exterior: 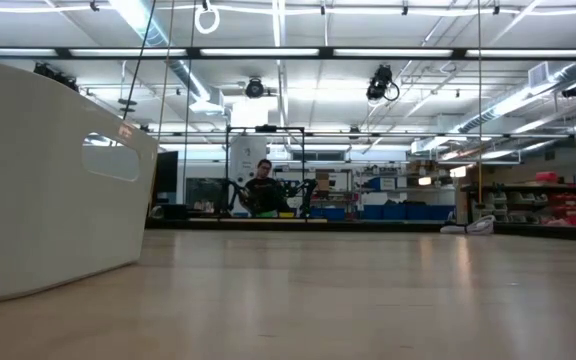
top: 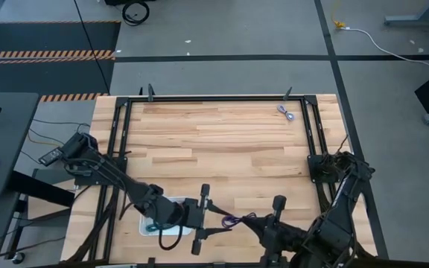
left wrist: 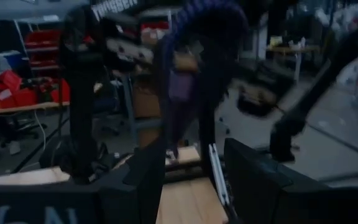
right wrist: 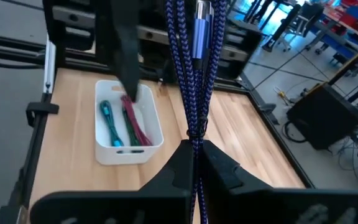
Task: Pick and place USB-C Cables
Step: Put the blue charger cable into the white bin
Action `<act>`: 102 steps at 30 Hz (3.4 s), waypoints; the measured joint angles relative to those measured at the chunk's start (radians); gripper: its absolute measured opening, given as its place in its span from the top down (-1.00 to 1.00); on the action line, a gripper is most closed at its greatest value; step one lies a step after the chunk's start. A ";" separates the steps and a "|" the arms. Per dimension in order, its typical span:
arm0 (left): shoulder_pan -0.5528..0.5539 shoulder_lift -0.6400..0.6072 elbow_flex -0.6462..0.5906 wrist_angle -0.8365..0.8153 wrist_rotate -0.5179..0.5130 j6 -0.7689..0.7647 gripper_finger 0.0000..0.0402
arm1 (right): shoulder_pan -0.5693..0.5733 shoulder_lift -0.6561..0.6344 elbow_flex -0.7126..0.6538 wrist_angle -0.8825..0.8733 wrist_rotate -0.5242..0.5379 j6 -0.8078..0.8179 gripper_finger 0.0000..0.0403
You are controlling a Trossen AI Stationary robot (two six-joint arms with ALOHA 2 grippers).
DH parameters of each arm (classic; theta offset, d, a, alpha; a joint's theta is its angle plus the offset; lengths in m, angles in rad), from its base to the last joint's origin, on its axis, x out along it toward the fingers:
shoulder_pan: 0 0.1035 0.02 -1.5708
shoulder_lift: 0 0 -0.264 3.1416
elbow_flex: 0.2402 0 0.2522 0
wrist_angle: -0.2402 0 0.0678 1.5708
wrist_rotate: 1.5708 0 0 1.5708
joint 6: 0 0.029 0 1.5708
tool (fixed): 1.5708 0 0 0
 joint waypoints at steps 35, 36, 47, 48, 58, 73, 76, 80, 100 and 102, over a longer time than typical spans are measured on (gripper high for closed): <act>0.013 0.018 0.000 0.074 0.098 0.018 0.15 | -0.015 0.003 -0.068 0.081 -0.034 -0.024 0.93; 0.013 0.018 0.000 0.065 0.098 0.018 0.16 | -0.015 0.003 -0.068 0.081 -0.033 -0.024 0.93; 0.013 0.018 0.000 0.056 0.079 0.041 0.84 | -0.015 0.003 -0.068 0.094 -0.045 -0.024 0.74; 0.013 0.018 0.000 0.053 0.079 0.041 0.84 | -0.015 0.003 -0.068 0.094 -0.052 -0.024 0.74; -0.004 0.018 0.001 -0.035 -0.054 0.005 0.91 | -0.018 0.002 -0.068 0.086 -0.171 -0.022 0.74; -0.118 0.000 0.000 -0.213 -0.299 -0.103 0.91 | 0.014 0.001 -0.067 -0.052 -0.591 0.118 0.72; -0.144 -0.006 0.013 -0.357 -0.274 -0.231 0.90 | 0.036 0.001 -0.067 -0.088 -0.641 0.143 0.72; -0.202 -0.005 0.099 -0.842 -0.240 -0.548 0.90 | 0.077 0.001 -0.067 -0.107 -0.636 0.140 0.72; -0.121 0.041 0.178 -1.758 0.385 -1.158 0.90 | 0.171 0.001 -0.067 -0.100 -0.598 0.288 0.72; -0.107 0.054 0.173 -1.741 0.392 -1.127 0.89 | 0.178 0.001 -0.067 -0.099 -0.598 0.294 0.72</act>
